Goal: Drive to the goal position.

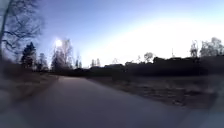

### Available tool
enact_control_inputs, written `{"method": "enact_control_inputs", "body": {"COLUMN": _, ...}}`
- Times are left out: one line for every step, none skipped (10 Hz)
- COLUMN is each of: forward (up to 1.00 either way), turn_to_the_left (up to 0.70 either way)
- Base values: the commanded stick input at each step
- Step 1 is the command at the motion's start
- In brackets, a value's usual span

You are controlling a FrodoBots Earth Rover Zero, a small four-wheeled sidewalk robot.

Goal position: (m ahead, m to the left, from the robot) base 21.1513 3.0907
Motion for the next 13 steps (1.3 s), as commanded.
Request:
{"method": "enact_control_inputs", "body": {"forward": 1.00, "turn_to_the_left": 0.00}}
{"method": "enact_control_inputs", "body": {"forward": 1.00, "turn_to_the_left": 0.00}}
{"method": "enact_control_inputs", "body": {"forward": 1.00, "turn_to_the_left": 0.00}}
{"method": "enact_control_inputs", "body": {"forward": 1.00, "turn_to_the_left": 0.00}}
{"method": "enact_control_inputs", "body": {"forward": 1.00, "turn_to_the_left": 0.00}}
{"method": "enact_control_inputs", "body": {"forward": 1.00, "turn_to_the_left": 0.00}}
{"method": "enact_control_inputs", "body": {"forward": 1.00, "turn_to_the_left": 0.00}}
{"method": "enact_control_inputs", "body": {"forward": 1.00, "turn_to_the_left": 0.00}}
{"method": "enact_control_inputs", "body": {"forward": 1.00, "turn_to_the_left": 0.00}}
{"method": "enact_control_inputs", "body": {"forward": 1.00, "turn_to_the_left": 0.00}}
{"method": "enact_control_inputs", "body": {"forward": 1.00, "turn_to_the_left": 0.00}}
{"method": "enact_control_inputs", "body": {"forward": 1.00, "turn_to_the_left": 0.00}}
{"method": "enact_control_inputs", "body": {"forward": 1.00, "turn_to_the_left": 0.00}}
